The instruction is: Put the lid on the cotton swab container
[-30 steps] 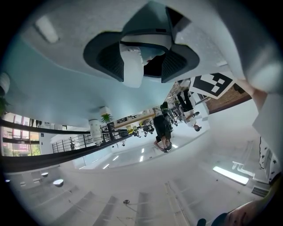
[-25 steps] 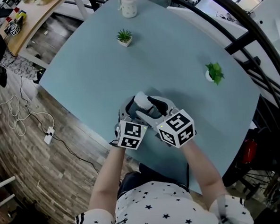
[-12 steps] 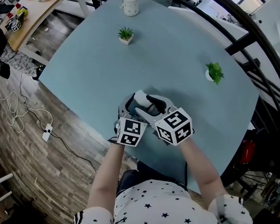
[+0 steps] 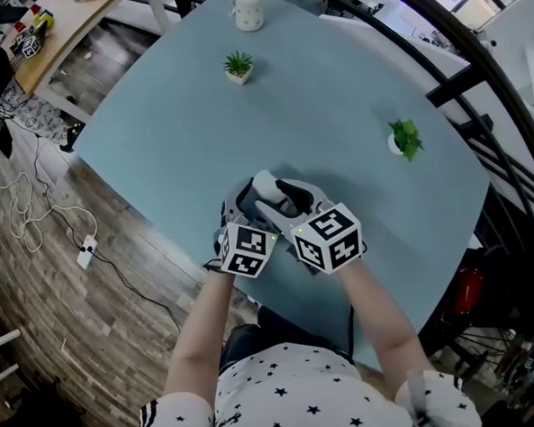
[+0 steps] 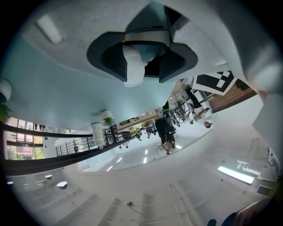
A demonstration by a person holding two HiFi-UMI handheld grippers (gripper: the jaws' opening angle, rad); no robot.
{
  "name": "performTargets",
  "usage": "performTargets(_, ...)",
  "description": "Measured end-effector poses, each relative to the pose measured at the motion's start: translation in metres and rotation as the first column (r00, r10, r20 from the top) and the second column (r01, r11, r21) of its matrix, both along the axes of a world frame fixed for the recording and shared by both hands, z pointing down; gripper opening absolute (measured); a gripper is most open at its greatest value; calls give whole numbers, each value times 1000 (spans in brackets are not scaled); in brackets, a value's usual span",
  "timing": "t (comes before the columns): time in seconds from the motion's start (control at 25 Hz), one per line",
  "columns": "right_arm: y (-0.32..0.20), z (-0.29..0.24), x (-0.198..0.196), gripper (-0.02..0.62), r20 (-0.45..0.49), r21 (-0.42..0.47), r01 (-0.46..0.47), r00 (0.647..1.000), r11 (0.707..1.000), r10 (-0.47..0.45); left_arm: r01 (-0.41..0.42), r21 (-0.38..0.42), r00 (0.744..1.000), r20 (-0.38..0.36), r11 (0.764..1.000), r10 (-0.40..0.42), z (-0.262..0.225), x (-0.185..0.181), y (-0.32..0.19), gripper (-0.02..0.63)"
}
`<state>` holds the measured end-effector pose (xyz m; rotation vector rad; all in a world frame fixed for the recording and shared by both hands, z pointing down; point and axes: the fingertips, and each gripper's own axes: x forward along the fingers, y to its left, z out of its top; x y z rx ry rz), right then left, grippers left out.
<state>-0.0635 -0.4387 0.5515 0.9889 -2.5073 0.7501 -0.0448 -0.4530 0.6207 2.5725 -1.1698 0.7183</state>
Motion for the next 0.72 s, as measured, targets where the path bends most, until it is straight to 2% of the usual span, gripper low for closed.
performTargets(0.28,8,-5,3,230,-3,31,-25,1000,999,25,21,-17,1000,-18,1000,-21,-3,-7,20,348)
performTargets(0.72,49,-29,19,230,-38,130,-112,992,985,118,104,-4,988,-117,995,-104,-37,-30,65,348)
